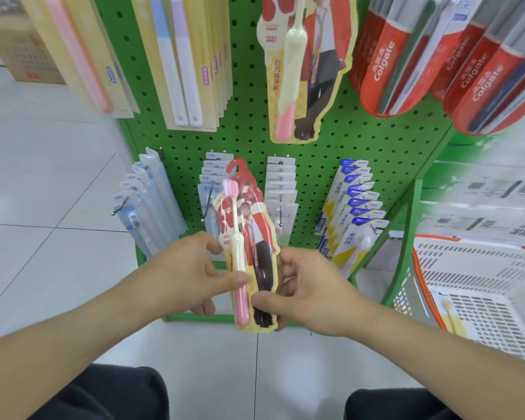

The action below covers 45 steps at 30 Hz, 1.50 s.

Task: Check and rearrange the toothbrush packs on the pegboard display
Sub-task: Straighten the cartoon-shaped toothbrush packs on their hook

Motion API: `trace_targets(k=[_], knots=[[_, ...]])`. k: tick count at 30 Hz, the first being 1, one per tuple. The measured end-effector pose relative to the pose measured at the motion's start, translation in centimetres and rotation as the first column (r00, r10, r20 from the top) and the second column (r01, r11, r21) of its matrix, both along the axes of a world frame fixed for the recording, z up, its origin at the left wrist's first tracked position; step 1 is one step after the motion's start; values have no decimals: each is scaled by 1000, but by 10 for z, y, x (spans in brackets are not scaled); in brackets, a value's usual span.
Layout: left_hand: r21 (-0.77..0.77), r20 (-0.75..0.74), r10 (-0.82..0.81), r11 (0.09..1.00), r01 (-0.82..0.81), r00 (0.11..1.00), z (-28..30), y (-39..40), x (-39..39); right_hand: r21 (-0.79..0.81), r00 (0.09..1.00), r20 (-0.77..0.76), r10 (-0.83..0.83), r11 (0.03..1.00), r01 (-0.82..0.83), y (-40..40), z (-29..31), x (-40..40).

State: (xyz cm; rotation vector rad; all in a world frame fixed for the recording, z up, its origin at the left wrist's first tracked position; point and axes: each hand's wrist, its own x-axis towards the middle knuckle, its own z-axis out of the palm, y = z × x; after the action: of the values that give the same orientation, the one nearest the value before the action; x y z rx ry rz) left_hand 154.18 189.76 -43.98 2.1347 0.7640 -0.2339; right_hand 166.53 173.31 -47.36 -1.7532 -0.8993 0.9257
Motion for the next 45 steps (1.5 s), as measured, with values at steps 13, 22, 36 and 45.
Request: trace_targets(k=[13,22,36,45], knots=[[-553,223,48,829,86,974,-1,1,-4,35,946,311,-93,996,86,4,-4,-8],[-620,104,-131,767,167,986,1,11,-5,130,962,60,-267,958,257,10,4,-3],[-519,290,141,854,32,947,-9,9,6,184,958,102,-269,951,248,16,12,12],[-439,199,-61,887,145,978,-10,7,8,105,972,80,-219,972,210,10,10,33]])
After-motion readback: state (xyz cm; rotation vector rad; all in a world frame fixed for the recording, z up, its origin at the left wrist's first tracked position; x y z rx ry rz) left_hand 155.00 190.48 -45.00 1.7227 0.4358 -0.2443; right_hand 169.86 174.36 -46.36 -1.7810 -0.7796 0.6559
